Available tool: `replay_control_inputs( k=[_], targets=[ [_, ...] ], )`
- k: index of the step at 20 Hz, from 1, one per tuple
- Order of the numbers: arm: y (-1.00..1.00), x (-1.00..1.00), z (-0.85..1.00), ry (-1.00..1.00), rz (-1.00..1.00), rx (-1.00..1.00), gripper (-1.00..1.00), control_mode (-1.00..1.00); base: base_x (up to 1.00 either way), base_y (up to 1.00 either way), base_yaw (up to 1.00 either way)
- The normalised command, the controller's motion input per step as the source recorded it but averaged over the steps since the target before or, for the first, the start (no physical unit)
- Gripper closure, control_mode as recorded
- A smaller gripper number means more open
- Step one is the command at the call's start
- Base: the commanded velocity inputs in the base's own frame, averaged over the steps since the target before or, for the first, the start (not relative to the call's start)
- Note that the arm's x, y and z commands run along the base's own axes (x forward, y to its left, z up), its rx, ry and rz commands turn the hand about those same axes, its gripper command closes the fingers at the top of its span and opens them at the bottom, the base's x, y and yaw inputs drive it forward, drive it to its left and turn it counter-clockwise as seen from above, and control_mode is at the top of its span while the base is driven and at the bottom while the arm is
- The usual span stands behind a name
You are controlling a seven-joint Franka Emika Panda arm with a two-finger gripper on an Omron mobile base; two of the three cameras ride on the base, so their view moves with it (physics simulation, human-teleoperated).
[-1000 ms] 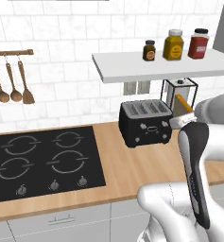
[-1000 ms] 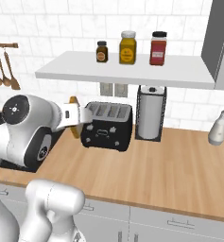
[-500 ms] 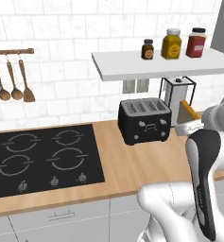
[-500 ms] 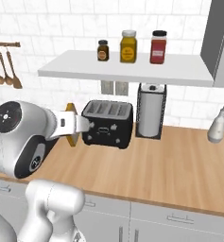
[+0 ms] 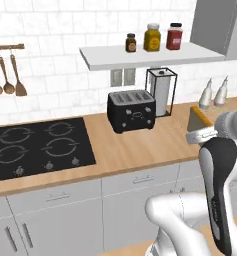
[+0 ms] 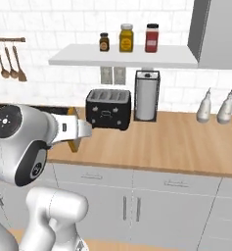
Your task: Start the toaster. Once the lever pops up, take the bread to the plate on the dining counter.
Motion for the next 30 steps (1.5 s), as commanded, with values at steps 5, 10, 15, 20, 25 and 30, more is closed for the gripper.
replay_control_inputs(
  k=[5, 10, 15, 20, 25, 30],
  targets=[
    [0.0, 0.0, 0.0, 0.0, 0.0, 0.0, 1.0, 1.0, -0.03, 0.29, -0.9],
    [0.0, 0.0, 0.0, 0.0, 0.0, 0.0, 1.0, 1.0, 0.0, 0.27, -0.92],
    [0.0, 0.0, 0.0, 0.0, 0.0, 0.0, 1.0, 1.0, 0.0, 0.29, -0.89],
    [0.0, 0.0, 0.0, 0.0, 0.0, 0.0, 1.0, 1.0, 0.0, 0.32, -0.88],
    [0.0, 0.0, 0.0, 0.0, 0.0, 0.0, 1.0, 1.0, 0.0, 0.31, -0.88],
    [0.0, 0.0, 0.0, 0.0, 0.0, 0.0, 1.0, 1.0, 0.0, 0.33, -0.87]
  ],
)
